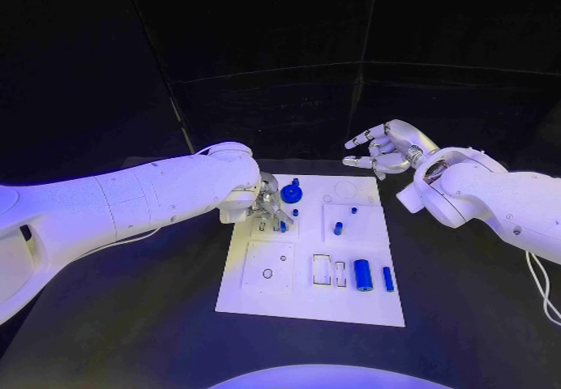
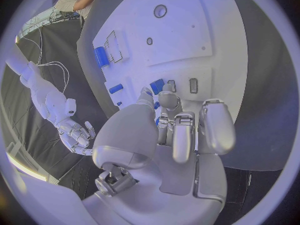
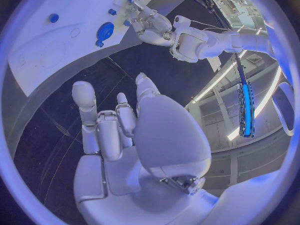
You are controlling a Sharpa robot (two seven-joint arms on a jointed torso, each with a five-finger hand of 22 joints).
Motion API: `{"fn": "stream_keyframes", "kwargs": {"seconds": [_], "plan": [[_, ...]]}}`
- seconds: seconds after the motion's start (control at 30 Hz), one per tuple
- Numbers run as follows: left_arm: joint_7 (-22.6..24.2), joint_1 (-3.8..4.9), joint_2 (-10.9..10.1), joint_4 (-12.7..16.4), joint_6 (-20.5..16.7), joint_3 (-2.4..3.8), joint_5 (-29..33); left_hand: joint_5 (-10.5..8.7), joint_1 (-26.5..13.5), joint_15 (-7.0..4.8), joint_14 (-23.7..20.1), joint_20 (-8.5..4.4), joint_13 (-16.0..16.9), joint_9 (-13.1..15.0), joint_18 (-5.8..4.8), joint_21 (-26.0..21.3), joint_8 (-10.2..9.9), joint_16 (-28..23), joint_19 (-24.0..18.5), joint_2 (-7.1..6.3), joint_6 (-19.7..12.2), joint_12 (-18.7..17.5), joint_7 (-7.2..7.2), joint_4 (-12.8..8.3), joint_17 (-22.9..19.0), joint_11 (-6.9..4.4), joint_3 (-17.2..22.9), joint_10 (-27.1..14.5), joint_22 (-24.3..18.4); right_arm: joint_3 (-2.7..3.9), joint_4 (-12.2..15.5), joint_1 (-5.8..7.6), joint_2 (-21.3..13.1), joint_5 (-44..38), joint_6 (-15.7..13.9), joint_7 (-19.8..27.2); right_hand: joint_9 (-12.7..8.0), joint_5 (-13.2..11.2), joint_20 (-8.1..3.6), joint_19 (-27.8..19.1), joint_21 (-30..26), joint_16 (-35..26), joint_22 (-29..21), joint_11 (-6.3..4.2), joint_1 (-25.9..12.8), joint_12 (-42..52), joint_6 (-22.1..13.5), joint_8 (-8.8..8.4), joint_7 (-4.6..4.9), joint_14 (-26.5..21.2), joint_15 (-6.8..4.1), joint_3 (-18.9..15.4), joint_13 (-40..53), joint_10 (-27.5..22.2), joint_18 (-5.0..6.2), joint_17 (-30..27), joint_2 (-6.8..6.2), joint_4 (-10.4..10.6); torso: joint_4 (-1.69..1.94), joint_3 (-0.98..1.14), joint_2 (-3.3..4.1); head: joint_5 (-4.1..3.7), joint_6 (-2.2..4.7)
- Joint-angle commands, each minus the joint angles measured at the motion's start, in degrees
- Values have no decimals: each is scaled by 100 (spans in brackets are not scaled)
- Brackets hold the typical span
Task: Assemble the parts on the task board
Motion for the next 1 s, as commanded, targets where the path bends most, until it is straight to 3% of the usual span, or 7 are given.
{"fn": "stream_keyframes", "kwargs": {"seconds": [0.03,0.4,0.57,1.0], "plan": [[-60,6,10,-8,170,-1,-32,-10,46,13,584,1,10,9,-78,32,36,18,-1,5,-36,-4,-6,-36,1508,12,-3,-42,8,6,7,11,16,17,50,30,-6,20,-3,-23,-28,-33,-8,-1,-2,-34,21,23,5,299,-28,-18,-5,-13,89,224,53,-34,-4,2,3,0,0],[-48,5,40,-23,161,-1,-32,-9,135,13,584,2,20,60,-78,36,61,18,-3,77,-52,0,-7,-115,1508,12,75,-41,18,6,13,11,43,16,78,48,-6,29,-5,-19,-31,-33,-9,-3,10,-33,23,30,3,301,-30,-11,-4,-10,88,226,72,-46,-2,2,4,1,-27],[-12,5,44,-21,148,-1,-32,-6,408,5,584,0,-45,122,-75,28,67,18,-14,261,-117,-76,-16,-327,1508,0,318,-90,13,6,15,11,61,16,132,48,-6,31,-6,-15,-30,-28,-6,-4,14,-26,24,33,3,304,-31,-9,5,-2,88,239,79,-51,-1,2,1,-3,-51],[67,5,29,-5,208,-1,-20,0,964,-21,584,-24,-147,162,-85,63,-31,18,-12,445,-266,-244,-39,-836,1508,-26,1033,-189,91,6,-7,11,89,16,231,33,-5,28,-9,-4,-31,-28,-2,-8,37,-19,30,44,0,308,-34,1,13,9,86,243,107,-76,3,-6,-2,6,-81]]}}
